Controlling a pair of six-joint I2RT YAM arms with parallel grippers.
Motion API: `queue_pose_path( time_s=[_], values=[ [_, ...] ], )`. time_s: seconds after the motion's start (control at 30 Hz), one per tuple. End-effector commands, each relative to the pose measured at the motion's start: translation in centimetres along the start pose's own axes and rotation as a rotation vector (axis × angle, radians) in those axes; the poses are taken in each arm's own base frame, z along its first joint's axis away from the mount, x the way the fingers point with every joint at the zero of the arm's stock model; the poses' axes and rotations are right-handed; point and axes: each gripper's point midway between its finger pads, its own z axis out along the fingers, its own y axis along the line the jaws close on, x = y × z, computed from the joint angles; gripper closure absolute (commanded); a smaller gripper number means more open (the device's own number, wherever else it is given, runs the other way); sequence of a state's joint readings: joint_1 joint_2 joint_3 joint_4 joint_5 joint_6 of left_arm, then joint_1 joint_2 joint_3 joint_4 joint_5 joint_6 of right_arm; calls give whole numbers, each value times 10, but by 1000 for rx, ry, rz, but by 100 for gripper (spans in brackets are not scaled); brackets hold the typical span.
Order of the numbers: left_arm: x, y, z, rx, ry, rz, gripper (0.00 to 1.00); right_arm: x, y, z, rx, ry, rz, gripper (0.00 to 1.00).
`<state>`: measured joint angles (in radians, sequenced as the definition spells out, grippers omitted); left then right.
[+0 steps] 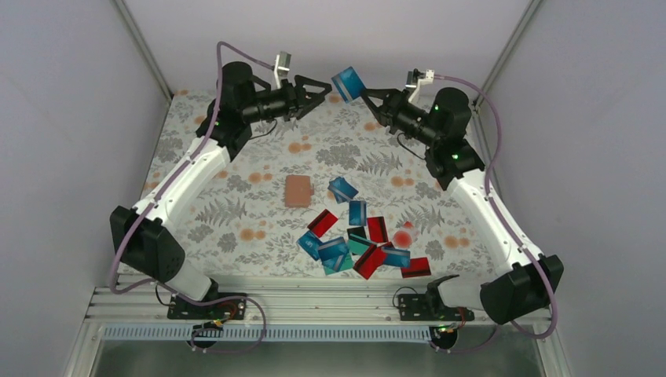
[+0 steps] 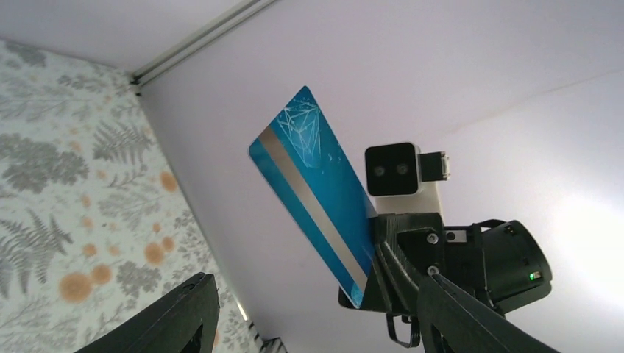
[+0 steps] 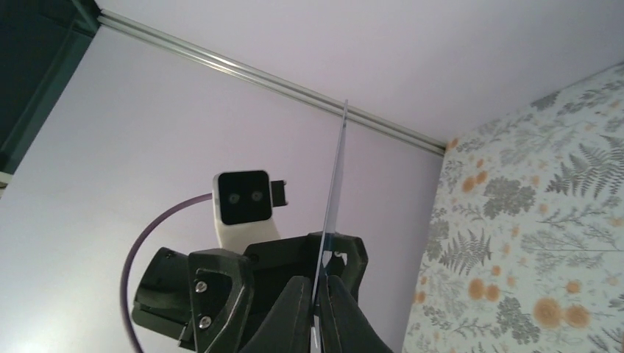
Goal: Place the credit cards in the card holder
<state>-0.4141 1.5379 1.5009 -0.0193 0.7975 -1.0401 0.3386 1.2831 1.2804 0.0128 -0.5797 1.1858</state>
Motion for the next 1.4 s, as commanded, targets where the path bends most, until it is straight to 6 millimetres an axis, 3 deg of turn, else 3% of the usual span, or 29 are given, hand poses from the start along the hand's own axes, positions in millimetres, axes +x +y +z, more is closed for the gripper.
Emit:
queue_pose_path(
  time_s=[0.0,0.27,0.73,1.37],
  values=[
    [-19,-30,5,119,-21,36,34,-9,35,0,-108,1,-39,96],
    [-31,-33,17,161,-18,37,47,-10,46,5,-168,19,-51,96],
    [-37,-36,29,192,-19,22,82,-10,38,17,-175,39,-52,96],
    [-35,-22,33,123,-4,-2,77,-21,27,32,-178,10,-16,96]
  ],
)
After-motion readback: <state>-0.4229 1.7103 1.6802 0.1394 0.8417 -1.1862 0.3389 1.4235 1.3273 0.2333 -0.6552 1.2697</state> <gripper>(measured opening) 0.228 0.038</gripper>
